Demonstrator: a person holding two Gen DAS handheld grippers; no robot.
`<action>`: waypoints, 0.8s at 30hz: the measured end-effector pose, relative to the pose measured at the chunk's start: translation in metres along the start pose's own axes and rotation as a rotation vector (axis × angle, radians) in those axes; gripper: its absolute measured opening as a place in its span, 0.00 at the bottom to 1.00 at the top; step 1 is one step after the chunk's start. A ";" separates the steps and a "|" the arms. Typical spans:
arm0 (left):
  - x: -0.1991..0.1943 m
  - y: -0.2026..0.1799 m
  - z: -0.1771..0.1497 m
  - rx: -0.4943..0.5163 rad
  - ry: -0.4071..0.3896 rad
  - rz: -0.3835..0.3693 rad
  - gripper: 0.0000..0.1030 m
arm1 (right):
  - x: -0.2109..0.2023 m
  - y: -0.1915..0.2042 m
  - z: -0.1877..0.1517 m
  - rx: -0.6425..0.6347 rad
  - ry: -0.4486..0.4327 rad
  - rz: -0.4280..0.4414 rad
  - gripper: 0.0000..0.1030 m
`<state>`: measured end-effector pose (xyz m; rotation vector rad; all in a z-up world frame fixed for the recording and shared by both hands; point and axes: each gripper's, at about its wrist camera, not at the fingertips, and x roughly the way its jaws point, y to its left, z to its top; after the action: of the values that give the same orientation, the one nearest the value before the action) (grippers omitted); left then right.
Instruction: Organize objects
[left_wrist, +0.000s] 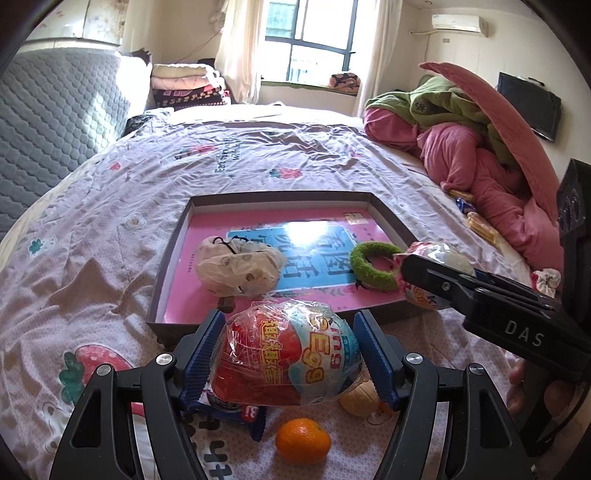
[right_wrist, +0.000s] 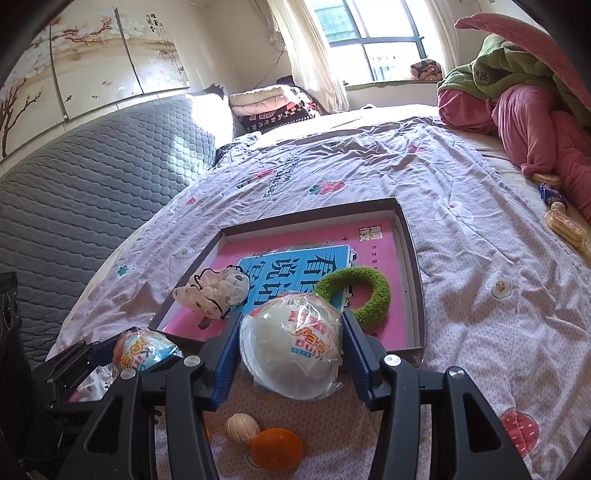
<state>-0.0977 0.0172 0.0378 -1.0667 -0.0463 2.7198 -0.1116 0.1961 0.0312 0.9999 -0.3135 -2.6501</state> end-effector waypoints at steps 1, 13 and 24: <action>0.001 0.002 0.001 -0.004 -0.001 0.004 0.71 | 0.000 0.000 0.000 -0.001 -0.003 -0.001 0.51; 0.016 0.027 0.014 -0.050 -0.002 0.037 0.71 | 0.006 0.004 0.011 -0.004 -0.040 -0.026 0.51; 0.034 0.037 0.022 -0.068 0.007 0.061 0.71 | 0.021 0.011 0.015 -0.011 -0.027 -0.042 0.51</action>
<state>-0.1438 -0.0107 0.0277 -1.1133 -0.1074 2.7876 -0.1347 0.1805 0.0327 0.9785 -0.2860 -2.7020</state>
